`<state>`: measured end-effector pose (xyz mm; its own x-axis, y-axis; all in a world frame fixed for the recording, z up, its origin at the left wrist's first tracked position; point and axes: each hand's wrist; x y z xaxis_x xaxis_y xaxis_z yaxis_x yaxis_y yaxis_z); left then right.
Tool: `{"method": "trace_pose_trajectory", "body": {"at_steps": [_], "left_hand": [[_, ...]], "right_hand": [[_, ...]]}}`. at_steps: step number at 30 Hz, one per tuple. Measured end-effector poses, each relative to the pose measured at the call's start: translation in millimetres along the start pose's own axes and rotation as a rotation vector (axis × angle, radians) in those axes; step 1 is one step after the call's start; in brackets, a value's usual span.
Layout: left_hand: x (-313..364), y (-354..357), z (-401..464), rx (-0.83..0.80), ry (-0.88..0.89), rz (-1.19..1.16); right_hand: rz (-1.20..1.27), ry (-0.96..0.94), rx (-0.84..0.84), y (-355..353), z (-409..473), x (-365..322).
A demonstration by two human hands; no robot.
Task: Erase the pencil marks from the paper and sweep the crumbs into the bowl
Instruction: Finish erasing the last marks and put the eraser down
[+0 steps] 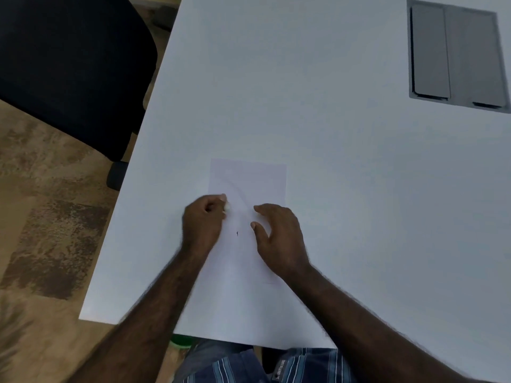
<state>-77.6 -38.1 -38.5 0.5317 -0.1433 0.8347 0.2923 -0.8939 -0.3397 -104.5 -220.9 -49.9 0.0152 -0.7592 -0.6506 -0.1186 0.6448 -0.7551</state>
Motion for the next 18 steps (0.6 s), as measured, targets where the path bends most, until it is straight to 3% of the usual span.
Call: {"method": "trace_pose_trajectory", "body": {"at_steps": [6,18], "left_hand": [[1,-31,65,0.164,0.084,0.171],[4,-32,90,0.286,0.122,0.283]], "right_hand": [[-0.344,-0.171,-0.040,16,7,33],[-0.407,-0.246,-0.054,11,-21,34]]}}
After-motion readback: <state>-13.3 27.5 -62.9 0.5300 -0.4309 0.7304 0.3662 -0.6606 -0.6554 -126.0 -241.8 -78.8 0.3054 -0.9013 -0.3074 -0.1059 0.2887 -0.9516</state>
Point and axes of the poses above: each hand's wrist, its own z-axis towards the middle knuckle, its own y-axis out of the palm, x = y × z, and after that the axes turned 3 degrees about -z, right-handed
